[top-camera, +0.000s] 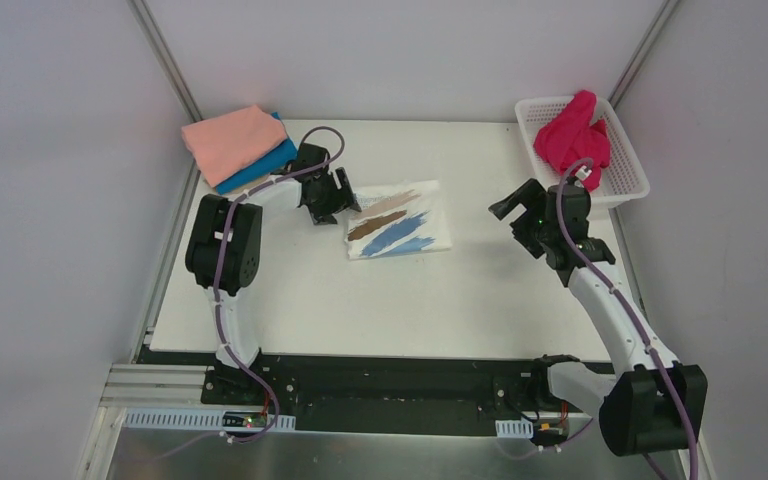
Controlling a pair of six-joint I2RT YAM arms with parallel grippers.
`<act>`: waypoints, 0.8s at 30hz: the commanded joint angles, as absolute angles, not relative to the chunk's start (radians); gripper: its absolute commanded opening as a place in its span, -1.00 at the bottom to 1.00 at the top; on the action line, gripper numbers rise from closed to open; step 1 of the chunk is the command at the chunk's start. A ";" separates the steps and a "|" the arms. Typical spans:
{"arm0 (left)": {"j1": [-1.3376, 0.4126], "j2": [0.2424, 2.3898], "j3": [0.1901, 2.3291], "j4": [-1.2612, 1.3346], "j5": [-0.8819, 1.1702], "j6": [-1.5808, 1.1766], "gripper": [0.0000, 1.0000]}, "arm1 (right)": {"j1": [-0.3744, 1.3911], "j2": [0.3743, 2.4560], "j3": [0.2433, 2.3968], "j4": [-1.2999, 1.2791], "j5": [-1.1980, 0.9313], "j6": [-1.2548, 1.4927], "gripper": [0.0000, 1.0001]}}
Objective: Fold and stack the t-shirts
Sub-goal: Put the neatly folded tshirt into the corner of the board with the left arm
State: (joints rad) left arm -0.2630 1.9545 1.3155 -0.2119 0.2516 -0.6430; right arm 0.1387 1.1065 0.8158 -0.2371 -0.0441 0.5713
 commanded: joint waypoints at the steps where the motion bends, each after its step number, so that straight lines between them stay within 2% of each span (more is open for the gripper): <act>1: -0.305 2.036 1.374 -0.217 0.248 -0.649 0.39 | 0.129 1.029 0.802 -0.274 0.039 0.539 0.99; 5: -0.337 2.088 1.406 -0.219 0.248 -0.661 0.24 | 0.124 0.984 0.781 -0.275 0.086 0.532 0.99; 9: -0.380 2.115 1.424 -0.234 0.175 -0.663 -0.02 | 0.120 0.946 0.767 -0.274 0.122 0.523 0.99; 14: -0.422 2.158 1.497 -0.300 0.030 -0.637 -0.60 | 0.119 0.920 0.757 -0.274 0.142 0.511 0.99; 16: -0.439 2.175 1.548 -0.339 -0.048 -0.611 -1.00 | 0.118 0.917 0.751 -0.274 0.147 0.506 0.99; 24: -0.449 2.188 1.771 -0.430 -0.338 -0.416 -1.00 | 0.114 0.915 0.738 -0.275 0.202 0.476 0.99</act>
State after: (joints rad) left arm -0.4603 2.1742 1.6554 -0.3317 -0.0914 -0.5682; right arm 0.1215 0.9360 0.7418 -0.2775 0.1482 0.5076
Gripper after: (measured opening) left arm 0.037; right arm 0.993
